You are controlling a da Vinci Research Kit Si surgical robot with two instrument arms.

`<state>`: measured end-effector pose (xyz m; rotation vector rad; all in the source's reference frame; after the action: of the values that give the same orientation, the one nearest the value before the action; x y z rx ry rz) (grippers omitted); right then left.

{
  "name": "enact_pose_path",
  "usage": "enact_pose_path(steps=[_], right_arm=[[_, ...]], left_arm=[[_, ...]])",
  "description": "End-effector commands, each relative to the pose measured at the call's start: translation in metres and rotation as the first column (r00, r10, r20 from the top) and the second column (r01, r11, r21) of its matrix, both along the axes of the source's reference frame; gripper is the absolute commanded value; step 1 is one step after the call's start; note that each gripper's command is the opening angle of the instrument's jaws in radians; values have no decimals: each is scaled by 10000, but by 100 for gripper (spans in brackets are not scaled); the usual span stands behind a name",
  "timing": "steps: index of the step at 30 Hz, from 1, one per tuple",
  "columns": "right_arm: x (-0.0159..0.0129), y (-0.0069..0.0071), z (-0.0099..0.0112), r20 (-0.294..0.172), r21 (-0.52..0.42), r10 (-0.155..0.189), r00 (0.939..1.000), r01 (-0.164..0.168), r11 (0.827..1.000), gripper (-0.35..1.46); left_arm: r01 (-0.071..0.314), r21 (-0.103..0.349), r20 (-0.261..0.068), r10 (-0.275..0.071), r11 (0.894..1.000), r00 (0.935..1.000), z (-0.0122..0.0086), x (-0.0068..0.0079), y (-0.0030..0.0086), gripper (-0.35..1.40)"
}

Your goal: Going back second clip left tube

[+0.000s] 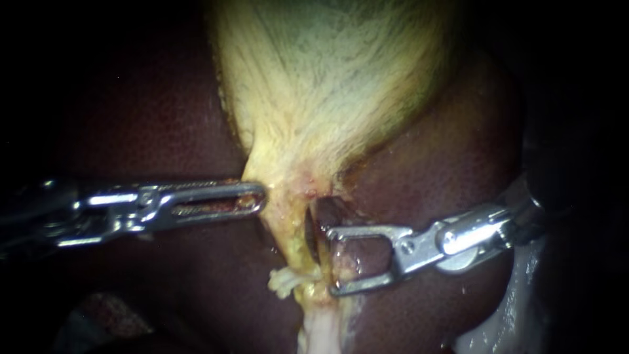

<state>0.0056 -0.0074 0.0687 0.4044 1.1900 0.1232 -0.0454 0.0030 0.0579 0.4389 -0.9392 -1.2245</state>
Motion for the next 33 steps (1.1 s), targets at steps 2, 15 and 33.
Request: enact_pose_path(steps=[2,15,33], right_arm=[[-9,8,-7,-22,-276,-49,10000,48,9996,60],[-40,21,-33,-345,-761,-600,9976,572,9955,60],[-41,18,-37,-368,-763,-636,9973,606,9952,60]], left_arm=[[-4,-7,3,4,10000,10000,1,0,1,-35],[9,-40,-15,-9,10000,10000,17,-5,4,-35],[-98,51,-189,99,9999,9998,59,-42,-6,-35]])
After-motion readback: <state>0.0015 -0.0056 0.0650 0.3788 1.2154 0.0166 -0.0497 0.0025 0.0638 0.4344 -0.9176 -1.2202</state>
